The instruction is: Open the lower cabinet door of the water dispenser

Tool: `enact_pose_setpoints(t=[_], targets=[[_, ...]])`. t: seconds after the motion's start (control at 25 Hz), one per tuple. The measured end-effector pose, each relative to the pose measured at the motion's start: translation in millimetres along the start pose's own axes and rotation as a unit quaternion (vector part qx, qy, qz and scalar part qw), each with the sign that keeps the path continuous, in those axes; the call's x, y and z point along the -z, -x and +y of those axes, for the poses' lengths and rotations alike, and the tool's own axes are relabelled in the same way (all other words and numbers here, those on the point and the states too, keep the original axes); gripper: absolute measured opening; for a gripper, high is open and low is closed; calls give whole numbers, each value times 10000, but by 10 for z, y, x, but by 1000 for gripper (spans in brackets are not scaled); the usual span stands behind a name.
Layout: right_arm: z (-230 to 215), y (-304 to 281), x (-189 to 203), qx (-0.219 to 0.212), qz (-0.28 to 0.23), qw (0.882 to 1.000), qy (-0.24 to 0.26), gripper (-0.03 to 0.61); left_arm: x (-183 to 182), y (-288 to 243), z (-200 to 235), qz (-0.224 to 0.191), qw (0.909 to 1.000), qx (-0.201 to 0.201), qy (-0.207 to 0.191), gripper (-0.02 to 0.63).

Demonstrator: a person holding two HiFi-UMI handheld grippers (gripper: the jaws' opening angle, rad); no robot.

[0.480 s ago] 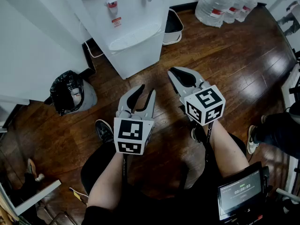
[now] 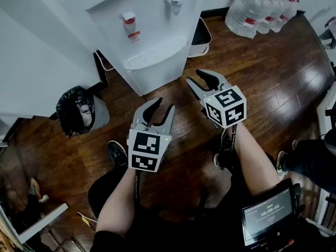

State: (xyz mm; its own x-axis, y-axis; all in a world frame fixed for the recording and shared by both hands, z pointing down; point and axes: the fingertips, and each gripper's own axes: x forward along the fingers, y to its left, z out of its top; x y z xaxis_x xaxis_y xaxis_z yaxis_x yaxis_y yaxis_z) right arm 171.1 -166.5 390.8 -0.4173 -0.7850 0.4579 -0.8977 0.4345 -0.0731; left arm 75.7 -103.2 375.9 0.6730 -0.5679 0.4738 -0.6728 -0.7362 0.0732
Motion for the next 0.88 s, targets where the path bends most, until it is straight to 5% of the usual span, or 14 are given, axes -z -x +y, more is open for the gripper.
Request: enact_pose_setpoints(t=[0.32, 0.52, 0.72, 0.88], targets=[[-460, -606, 451, -259, 1178, 9840, 1311, 223, 35, -408, 80, 510, 9965, 627, -209, 173], [-730, -1042, 620, -373, 1476, 9811, 1197, 241, 196, -469, 430, 1119, 9921, 556, -63, 183], [-996, -1371, 852, -413, 1991, 9709, 1262, 299, 226, -480, 696, 1215, 9915, 456, 69, 196], [-995, -1559, 817, -720, 1829, 9724, 1259, 348, 181, -511, 837, 1193, 9921, 366, 146, 196]])
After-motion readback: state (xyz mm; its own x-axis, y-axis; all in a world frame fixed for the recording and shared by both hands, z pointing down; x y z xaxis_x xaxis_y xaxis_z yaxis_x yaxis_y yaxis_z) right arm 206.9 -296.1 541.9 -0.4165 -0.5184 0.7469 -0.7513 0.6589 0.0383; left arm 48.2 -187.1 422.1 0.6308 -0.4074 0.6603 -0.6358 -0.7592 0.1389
